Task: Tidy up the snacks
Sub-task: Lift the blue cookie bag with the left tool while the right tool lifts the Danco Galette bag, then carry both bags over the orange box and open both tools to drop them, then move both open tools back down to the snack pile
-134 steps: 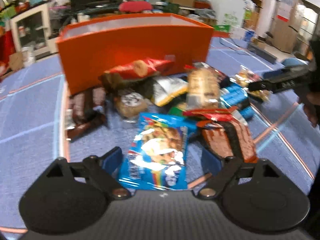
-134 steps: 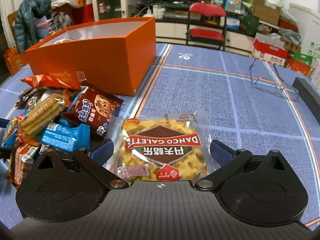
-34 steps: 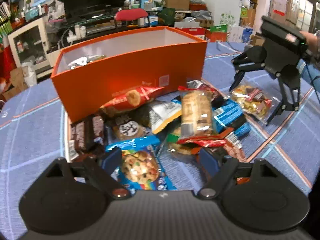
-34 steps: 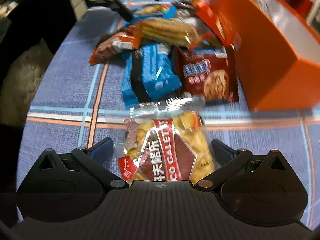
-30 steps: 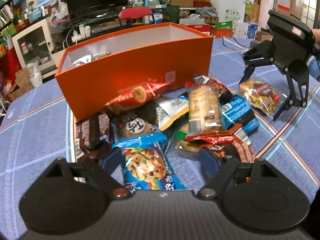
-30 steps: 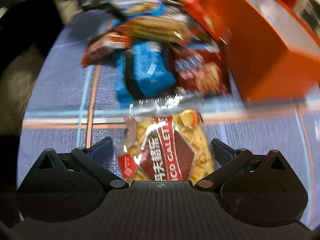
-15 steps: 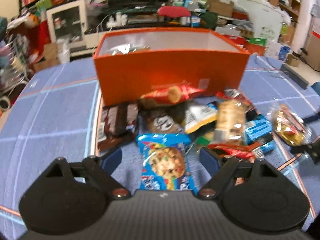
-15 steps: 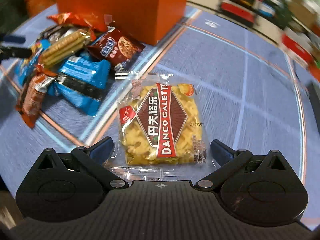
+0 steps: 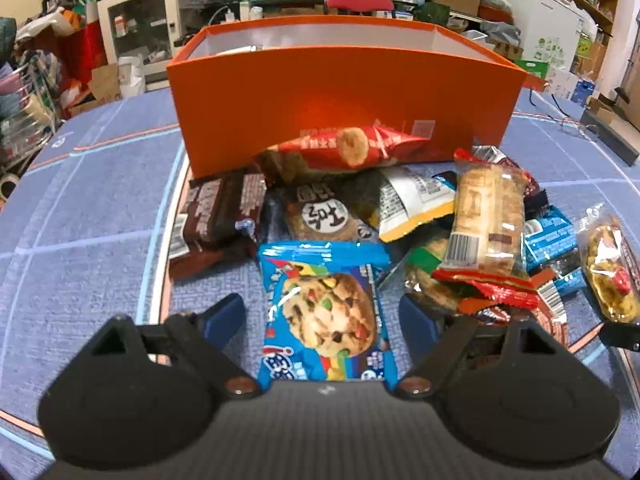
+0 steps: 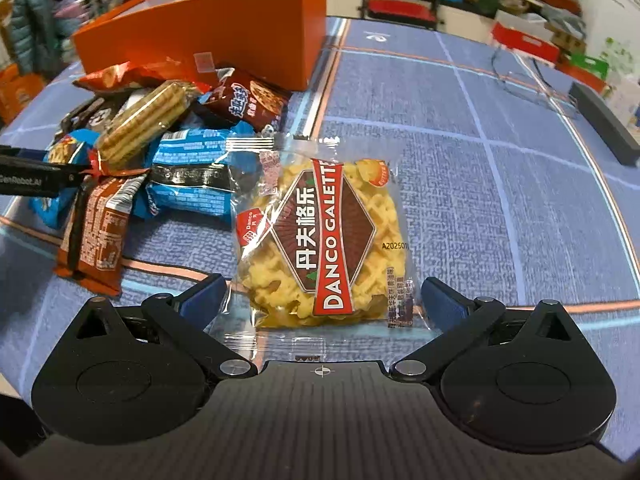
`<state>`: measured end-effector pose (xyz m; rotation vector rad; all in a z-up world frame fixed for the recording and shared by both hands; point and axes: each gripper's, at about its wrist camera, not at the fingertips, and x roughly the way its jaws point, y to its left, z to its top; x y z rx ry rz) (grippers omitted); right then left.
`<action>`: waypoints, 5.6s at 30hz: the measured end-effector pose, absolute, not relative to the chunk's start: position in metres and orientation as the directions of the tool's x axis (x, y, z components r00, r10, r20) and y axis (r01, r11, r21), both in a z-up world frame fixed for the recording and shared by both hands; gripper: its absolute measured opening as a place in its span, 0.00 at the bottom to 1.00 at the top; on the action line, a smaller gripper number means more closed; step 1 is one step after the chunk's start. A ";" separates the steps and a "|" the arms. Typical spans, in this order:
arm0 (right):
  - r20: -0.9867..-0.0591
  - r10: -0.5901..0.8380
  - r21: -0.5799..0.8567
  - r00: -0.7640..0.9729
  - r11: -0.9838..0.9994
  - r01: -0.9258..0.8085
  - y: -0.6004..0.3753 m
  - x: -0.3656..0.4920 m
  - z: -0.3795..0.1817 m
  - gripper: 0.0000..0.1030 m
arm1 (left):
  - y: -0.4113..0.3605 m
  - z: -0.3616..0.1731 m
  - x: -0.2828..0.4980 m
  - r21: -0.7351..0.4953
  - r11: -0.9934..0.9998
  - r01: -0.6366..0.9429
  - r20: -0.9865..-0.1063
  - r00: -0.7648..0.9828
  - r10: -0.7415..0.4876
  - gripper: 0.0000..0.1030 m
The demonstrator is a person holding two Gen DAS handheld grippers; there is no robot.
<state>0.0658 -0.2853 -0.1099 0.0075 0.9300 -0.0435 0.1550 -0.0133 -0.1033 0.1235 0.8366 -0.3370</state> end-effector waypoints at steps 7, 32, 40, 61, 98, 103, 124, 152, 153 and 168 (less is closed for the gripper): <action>-0.796 -0.053 -0.009 0.602 0.997 0.076 -0.281 0.063 -0.111 0.92 | -0.015 -0.103 0.150 -0.017 0.954 0.298 -0.733 0.646 -0.215 0.69; -0.632 -0.143 -0.158 0.761 0.986 0.053 -0.248 0.036 -0.059 0.74 | -0.005 -0.043 0.105 0.020 0.947 0.320 -0.567 0.784 -0.252 0.49; -0.581 -0.142 -0.197 0.801 0.980 0.031 -0.240 0.033 -0.046 0.00 | 0.003 -0.024 0.091 -0.015 0.944 0.330 -0.517 0.806 -0.290 0.49; -0.700 0.011 0.025 0.714 1.000 0.009 -0.291 0.070 -0.097 0.93 | 0.016 -0.055 0.100 -0.003 0.942 0.336 -0.595 0.756 -0.272 0.49; -0.573 -0.062 -0.126 0.817 0.992 -0.013 -0.272 0.048 -0.049 0.64 | -0.003 -0.041 0.114 -0.011 0.919 0.393 -0.570 0.753 -0.329 0.43; -0.514 0.009 -0.059 0.858 0.997 -0.046 -0.270 0.091 -0.002 0.64 | 0.001 0.005 0.144 -0.045 0.927 0.374 -0.491 0.799 -0.346 0.43; -0.486 0.017 -0.051 0.874 0.998 -0.048 -0.243 0.240 0.030 0.89 | 0.002 0.034 0.243 -0.047 0.954 0.295 -0.443 0.850 -0.285 0.86; -0.594 -0.036 0.054 0.804 0.995 0.085 -0.146 0.053 -0.113 0.84 | 0.095 -0.062 0.164 -0.030 0.998 0.059 -0.580 0.812 -0.066 0.87; -0.599 -0.035 0.052 0.800 0.995 0.083 -0.143 0.055 -0.115 0.84 | 0.097 -0.062 0.165 -0.037 0.998 0.057 -0.582 0.811 -0.068 0.87; -0.591 -0.043 0.011 0.806 0.998 0.061 -0.128 0.061 -0.124 0.65 | 0.060 -0.078 0.190 0.028 0.993 0.113 -0.598 0.798 -0.075 0.88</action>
